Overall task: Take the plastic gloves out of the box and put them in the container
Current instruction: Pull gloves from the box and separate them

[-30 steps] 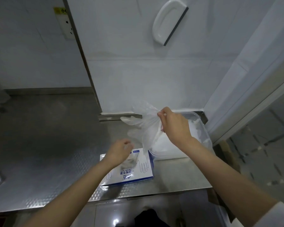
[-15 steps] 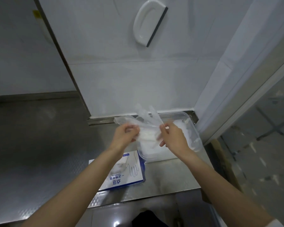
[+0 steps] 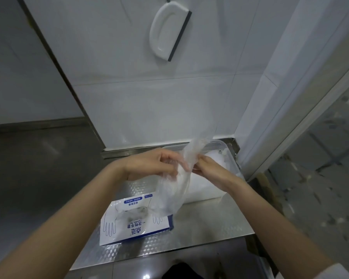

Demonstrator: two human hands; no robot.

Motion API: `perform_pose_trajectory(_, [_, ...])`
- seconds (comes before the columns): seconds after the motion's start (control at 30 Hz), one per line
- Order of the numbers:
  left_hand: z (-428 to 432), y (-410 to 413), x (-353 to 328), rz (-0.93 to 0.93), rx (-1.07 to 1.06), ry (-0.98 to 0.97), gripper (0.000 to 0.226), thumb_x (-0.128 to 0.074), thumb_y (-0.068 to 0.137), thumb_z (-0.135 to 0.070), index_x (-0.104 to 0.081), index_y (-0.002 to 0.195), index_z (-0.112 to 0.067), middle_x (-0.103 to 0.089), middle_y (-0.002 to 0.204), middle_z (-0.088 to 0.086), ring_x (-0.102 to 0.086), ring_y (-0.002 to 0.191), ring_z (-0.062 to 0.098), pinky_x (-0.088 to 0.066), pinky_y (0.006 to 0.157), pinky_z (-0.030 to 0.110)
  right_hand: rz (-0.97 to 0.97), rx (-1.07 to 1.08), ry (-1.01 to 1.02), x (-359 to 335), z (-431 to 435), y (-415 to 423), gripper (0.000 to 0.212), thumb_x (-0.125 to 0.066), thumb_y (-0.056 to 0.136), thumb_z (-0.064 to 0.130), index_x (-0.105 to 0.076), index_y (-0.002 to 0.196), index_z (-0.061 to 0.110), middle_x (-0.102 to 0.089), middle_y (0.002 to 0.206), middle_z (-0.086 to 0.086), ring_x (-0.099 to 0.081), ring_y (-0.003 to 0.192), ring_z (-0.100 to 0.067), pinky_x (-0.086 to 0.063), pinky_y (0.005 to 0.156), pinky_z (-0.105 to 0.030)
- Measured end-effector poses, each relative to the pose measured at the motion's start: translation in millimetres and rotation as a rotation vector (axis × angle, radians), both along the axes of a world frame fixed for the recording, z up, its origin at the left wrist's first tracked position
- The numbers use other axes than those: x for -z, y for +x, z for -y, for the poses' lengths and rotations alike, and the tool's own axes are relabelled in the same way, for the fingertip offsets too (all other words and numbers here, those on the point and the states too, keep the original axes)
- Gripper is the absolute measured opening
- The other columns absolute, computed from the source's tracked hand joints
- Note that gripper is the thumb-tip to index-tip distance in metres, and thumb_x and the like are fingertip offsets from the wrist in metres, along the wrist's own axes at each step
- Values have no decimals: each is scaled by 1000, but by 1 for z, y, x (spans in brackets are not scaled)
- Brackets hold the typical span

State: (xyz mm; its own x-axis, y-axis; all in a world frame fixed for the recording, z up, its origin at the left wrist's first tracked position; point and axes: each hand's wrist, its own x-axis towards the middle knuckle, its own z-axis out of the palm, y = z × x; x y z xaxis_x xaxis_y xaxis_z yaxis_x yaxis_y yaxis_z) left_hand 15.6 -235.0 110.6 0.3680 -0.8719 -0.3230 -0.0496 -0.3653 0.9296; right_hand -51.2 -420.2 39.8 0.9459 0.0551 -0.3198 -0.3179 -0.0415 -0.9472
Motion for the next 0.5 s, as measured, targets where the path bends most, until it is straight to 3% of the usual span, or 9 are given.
perform_pose_trajectory(0.1, [-8,7,2,-78,-53,-14,34,-53,75,-1,-74,82,-26,-63,82,2,-58,77,10,-50,71,18,21,-47,125,0,-2,-1,26,-46,98,18,-62,117,7,-70,110,-2,-64,105,-11,-48,92,-20])
perform_pose_trajectory(0.2, [-12,14,14,-138,-271,-23,27,-56,74,-3,-70,92,-18,-63,81,2,-59,69,8,-51,64,18,98,33,193,2,1,3,24,-61,86,23,-68,96,2,-71,90,-7,-67,91,-12,-50,86,-20])
perform_pose_trajectory(0.27, [-9,16,28,-130,-598,-36,16,-61,84,0,-62,98,-9,-61,83,6,-61,62,8,-50,58,19,123,129,140,3,6,7,29,-61,84,28,-66,83,-1,-69,80,-10,-67,80,-9,-50,83,-19])
perform_pose_trajectory(0.33, [-7,17,41,-214,-878,-36,8,-56,92,-11,-60,97,-7,-60,84,9,-62,60,11,-47,56,25,150,207,46,4,11,11,30,-59,89,25,-65,81,-3,-66,75,-11,-67,73,-4,-50,81,-15])
perform_pose_trajectory(0.4, [-2,14,51,-404,-933,-58,23,-54,94,-27,-61,106,-8,-65,92,8,-63,74,20,-48,62,31,194,242,-70,5,14,13,29,-57,92,23,-65,77,-1,-67,73,-7,-66,67,-1,-48,73,-10])
perform_pose_trajectory(0.43, [3,10,53,-423,-916,-48,28,-53,94,-29,-61,109,-7,-66,95,8,-64,77,21,-50,65,33,215,242,-126,5,15,14,28,-57,93,22,-66,75,3,-68,72,-5,-66,67,-1,-47,71,-9])
perform_pose_trajectory(0.5, [17,1,52,-342,-959,-26,24,-53,96,-25,-62,102,-3,-66,87,7,-65,65,15,-53,57,25,246,246,-255,8,18,16,31,-57,93,24,-68,69,9,-69,70,-4,-68,71,-8,-48,74,-15])
